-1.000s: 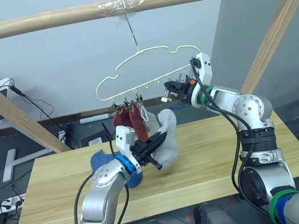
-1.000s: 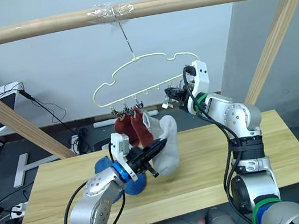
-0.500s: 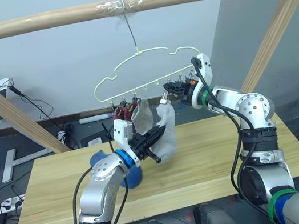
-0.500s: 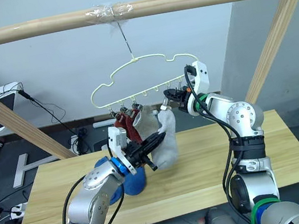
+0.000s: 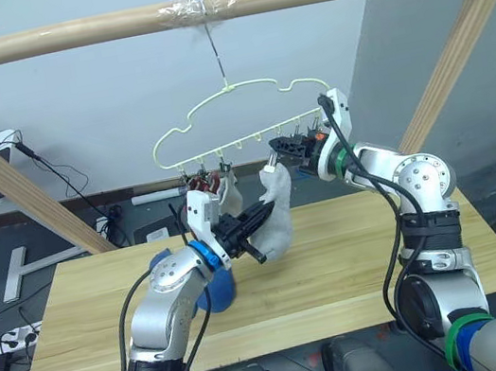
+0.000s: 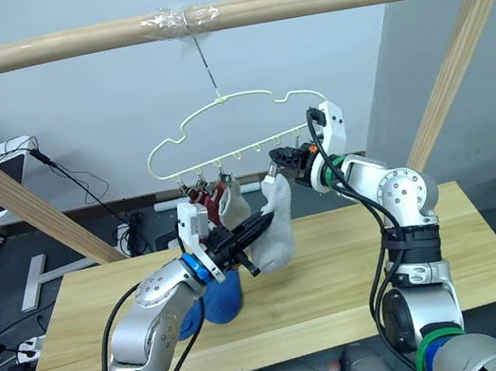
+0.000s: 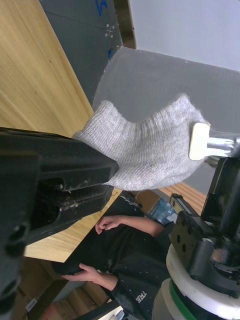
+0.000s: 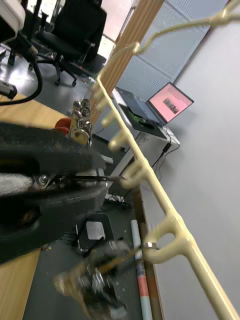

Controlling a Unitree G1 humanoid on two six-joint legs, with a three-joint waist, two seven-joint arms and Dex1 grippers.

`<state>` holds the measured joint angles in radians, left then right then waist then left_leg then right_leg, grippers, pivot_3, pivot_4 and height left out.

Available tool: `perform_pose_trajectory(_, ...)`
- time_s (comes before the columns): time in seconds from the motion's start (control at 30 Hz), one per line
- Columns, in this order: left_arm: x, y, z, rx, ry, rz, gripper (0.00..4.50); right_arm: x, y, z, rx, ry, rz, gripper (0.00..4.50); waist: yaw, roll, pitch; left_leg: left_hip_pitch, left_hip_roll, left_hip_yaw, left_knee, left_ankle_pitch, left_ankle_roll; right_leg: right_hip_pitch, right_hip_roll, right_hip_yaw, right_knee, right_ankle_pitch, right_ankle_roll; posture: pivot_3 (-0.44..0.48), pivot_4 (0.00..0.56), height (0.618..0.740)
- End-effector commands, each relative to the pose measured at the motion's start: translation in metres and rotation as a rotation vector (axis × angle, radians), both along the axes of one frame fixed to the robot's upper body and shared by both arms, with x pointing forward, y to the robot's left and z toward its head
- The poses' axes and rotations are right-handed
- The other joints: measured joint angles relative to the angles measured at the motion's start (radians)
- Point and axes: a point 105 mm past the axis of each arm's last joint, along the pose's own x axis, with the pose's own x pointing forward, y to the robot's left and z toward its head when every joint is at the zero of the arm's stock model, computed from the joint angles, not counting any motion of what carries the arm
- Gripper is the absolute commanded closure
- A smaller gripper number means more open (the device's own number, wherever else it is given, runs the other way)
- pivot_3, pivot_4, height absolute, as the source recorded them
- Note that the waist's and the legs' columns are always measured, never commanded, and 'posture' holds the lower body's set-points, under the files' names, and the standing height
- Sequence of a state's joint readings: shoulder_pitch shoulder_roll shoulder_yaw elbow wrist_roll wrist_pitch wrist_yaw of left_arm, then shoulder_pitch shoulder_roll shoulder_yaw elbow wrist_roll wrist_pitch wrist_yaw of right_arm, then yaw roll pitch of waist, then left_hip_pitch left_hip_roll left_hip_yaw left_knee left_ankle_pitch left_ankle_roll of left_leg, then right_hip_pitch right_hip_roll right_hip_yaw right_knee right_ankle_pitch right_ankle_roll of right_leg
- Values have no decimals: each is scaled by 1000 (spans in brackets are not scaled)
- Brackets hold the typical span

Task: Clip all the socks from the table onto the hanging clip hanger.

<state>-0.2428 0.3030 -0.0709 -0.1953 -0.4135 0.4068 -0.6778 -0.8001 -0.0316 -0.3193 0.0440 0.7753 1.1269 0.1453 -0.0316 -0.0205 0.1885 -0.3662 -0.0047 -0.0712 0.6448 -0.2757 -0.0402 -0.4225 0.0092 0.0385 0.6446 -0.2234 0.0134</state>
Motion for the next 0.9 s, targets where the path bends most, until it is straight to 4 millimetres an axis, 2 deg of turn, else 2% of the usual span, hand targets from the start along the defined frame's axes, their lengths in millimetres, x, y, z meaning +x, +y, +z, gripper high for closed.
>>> perform_pose_trajectory(0.03,-1,0,13,-16,-49,-5,4500,-4,-1,17,39,-58,19,2481,-1,0,1,0,0,0,0,0,0,0,0,0,0,0,0,20,176,740)
perform_pose_trajectory(0.2,1,0,14,-11,-55,1,4500,-8,-7,31,50,-126,24,616,-1,1,1,0,0,0,0,0,0,0,1,0,0,0,0,17,176,740)
perform_pose_trajectory(0.27,2,1,14,-9,-55,6,4500,-10,-11,34,43,-146,19,14,-1,1,1,0,0,0,0,0,0,0,1,0,0,0,0,15,176,740)
perform_pose_trajectory(0.37,2,2,14,-10,-51,6,4500,-11,-16,36,11,-179,-5,14,-1,1,1,0,0,0,0,0,0,0,1,0,-1,0,0,15,176,740)
perform_pose_trajectory(0.5,1,6,12,-10,-34,2,3620,-22,-28,37,-69,-272,-34,0,-1,1,1,-1,0,0,0,0,0,0,1,0,-1,0,0,9,174,740)
perform_pose_trajectory(0.6,1,9,11,-4,-32,6,2855,-23,-33,34,-132,-330,-82,0,-1,1,1,-1,0,1,0,0,0,-1,1,1,-1,0,1,7,172,740)
perform_pose_trajectory(0.87,3,18,16,29,-61,30,357,-23,-33,11,-276,-432,-224,0,-3,1,1,-1,1,2,0,0,0,-2,3,2,-1,0,1,13,166,740)
perform_pose_trajectory(0.9,3,20,17,42,-70,31,32,-24,-33,8,-288,-443,-238,167,-3,1,1,-1,1,2,0,0,0,-2,3,2,-1,0,1,15,165,740)
